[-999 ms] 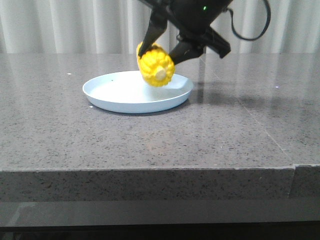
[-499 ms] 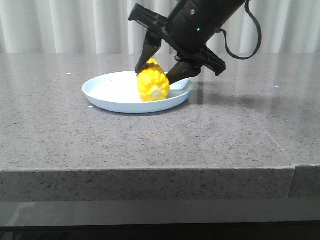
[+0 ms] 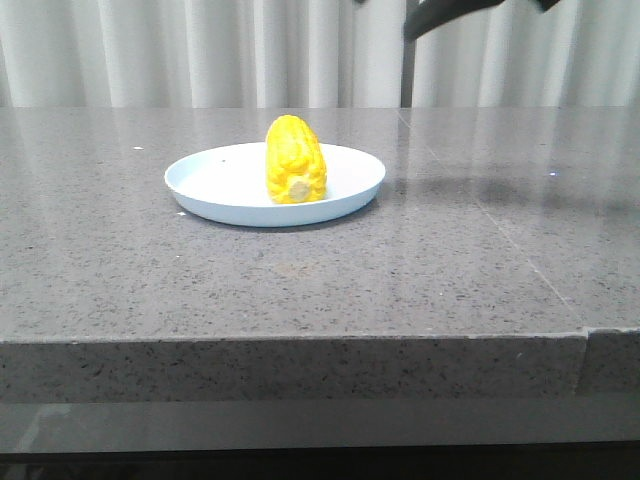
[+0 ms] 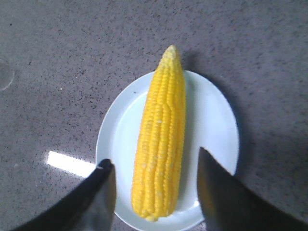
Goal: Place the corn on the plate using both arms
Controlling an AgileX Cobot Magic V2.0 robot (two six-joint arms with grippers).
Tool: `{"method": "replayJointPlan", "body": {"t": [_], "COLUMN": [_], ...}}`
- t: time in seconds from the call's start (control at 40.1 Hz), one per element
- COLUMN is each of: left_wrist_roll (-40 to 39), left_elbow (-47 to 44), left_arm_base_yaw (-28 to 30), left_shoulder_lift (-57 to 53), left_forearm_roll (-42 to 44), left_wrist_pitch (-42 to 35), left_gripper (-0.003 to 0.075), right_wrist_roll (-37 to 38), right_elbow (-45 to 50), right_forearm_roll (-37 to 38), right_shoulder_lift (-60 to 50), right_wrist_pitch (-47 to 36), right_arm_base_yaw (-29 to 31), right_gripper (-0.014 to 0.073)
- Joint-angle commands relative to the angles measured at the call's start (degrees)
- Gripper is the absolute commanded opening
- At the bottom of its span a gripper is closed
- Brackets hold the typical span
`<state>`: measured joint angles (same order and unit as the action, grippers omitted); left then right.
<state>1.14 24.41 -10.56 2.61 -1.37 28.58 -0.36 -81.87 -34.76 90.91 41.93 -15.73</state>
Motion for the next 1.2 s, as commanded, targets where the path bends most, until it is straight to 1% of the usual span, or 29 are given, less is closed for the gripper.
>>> {"method": "replayJointPlan", "body": {"t": [0.0, 0.125, 0.175, 0.225, 0.275, 0.349, 0.424, 0.674, 0.799, 0.974, 1.173], "left_wrist_roll": [-0.7, -0.7, -0.7, -0.7, -0.7, -0.7, -0.7, -0.7, -0.7, -0.7, -0.7], "left_elbow": [1.3, 1.3, 1.3, 1.3, 1.3, 1.3, 1.3, 1.3, 1.3, 1.3, 1.3], "left_arm_base_yaw": [0.0, 0.0, 0.0, 0.0, 0.0, 0.0, 0.0, 0.0, 0.0, 0.0, 0.0], "left_shoulder_lift": [0.8, 0.8, 0.8, 0.8, 0.8, 0.8, 0.8, 0.8, 0.8, 0.8, 0.8], "left_forearm_roll": [-0.3, -0.3, -0.3, -0.3, -0.3, -0.3, -0.3, -0.3, -0.3, -0.3, -0.3], "left_wrist_pitch": [-4.7, -4.7, -4.7, -4.7, -4.7, -4.7, -4.7, -4.7, -4.7, -4.7, -4.7], "left_gripper": [-0.0020, -0.0020, -0.0020, -0.0020, -0.0020, -0.0020, -0.0020, -0.0020, -0.0020, -0.0020, -0.0020], "right_wrist_roll": [-2.2, -5.1, -5.3, -5.3, -5.3, -5.3, -5.2, -5.3, -5.3, -5.3, -5.3], "right_elbow": [-1.9, -1.8, -1.5, -0.5, 1.3, 5.9, 11.0, 31.8, 41.3, 51.5, 58.1], "right_forearm_roll": [1.0, 7.4, 11.2, 15.7, 19.2, 22.7, 24.4, 25.2, 25.2, 25.2, 25.2], "right_shoulder_lift": [-4.5, -6.6, -7.7, -9.2, -11.4, -15.3, -19.9, -36.8, -46.3, -61.0, -74.3], "right_wrist_pitch": [2.0, 5.2, 6.4, 6.4, 5.6, 3.3, -0.3, -14.3, -19.0, -21.6, -21.3], "right_arm_base_yaw": [3.4, 6.3, 6.7, 6.7, 6.7, 6.7, 6.7, 6.7, 6.7, 6.7, 6.7], "right_gripper": [0.0161, -0.0030, -0.0075, -0.0063, -0.0069, -0.0067, -0.0067, -0.0067, -0.0067, -0.0067, -0.0067]}}
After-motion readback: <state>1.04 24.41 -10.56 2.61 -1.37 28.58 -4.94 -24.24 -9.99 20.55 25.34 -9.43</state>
